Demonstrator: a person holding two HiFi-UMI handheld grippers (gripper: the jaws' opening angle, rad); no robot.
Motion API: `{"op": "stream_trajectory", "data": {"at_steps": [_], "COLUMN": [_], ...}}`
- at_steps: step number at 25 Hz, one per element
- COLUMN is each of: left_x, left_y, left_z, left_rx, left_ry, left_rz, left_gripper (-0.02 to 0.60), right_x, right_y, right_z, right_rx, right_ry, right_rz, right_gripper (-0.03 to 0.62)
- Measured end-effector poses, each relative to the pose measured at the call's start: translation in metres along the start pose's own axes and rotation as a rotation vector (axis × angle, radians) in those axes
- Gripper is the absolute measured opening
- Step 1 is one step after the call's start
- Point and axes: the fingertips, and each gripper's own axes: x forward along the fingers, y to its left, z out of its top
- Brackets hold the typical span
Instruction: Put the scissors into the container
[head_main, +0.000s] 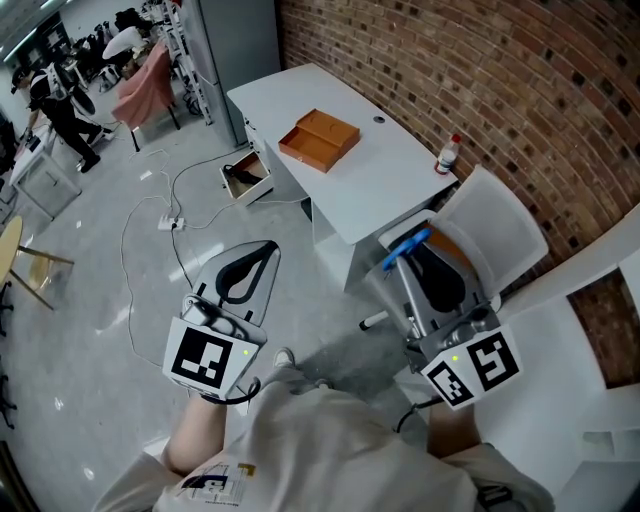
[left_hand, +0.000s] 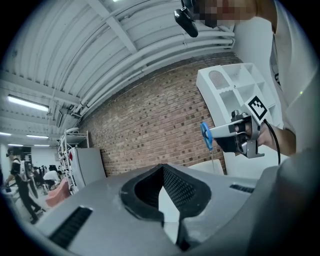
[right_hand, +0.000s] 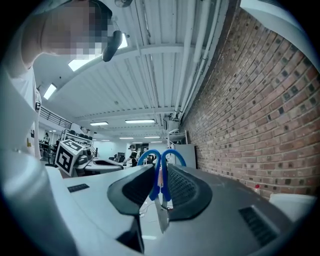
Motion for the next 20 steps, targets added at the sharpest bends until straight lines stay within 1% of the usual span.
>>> {"op": "stream_trajectory", "data": {"at_steps": [4,12,16,20], "left_x": [0.004,0.020,0.037,0.056], "left_y": [0.001,0.013,0.024,0.048], "left_z": [-0.008,-0.027,-0.042,-0.055], "left_rx": [-0.007,-0.004,-0.003,-0.024], "left_ry": [0.010,-0.026,-0.030,-0.025], "left_rz": [0.010,0.007,-0.015,-0.024], "left_gripper": [0.008,0.008,0.008,0.008], "right_x": [0.003,0.022,0.041,0.073], "right_y": [-0.003,-0.010,-0.017,-0.027], "right_z": [-0.007,-0.025,-0.038,-0.051], "right_rx": [0.001,-0.020,-0.025,-0.025], "right_ry": [0.002,-0.012,-0.004,0.025], "right_rz": [0.014,0.011,0.000,-0.003], "right_gripper": [0.084,0.084,0.084,0.084]}}
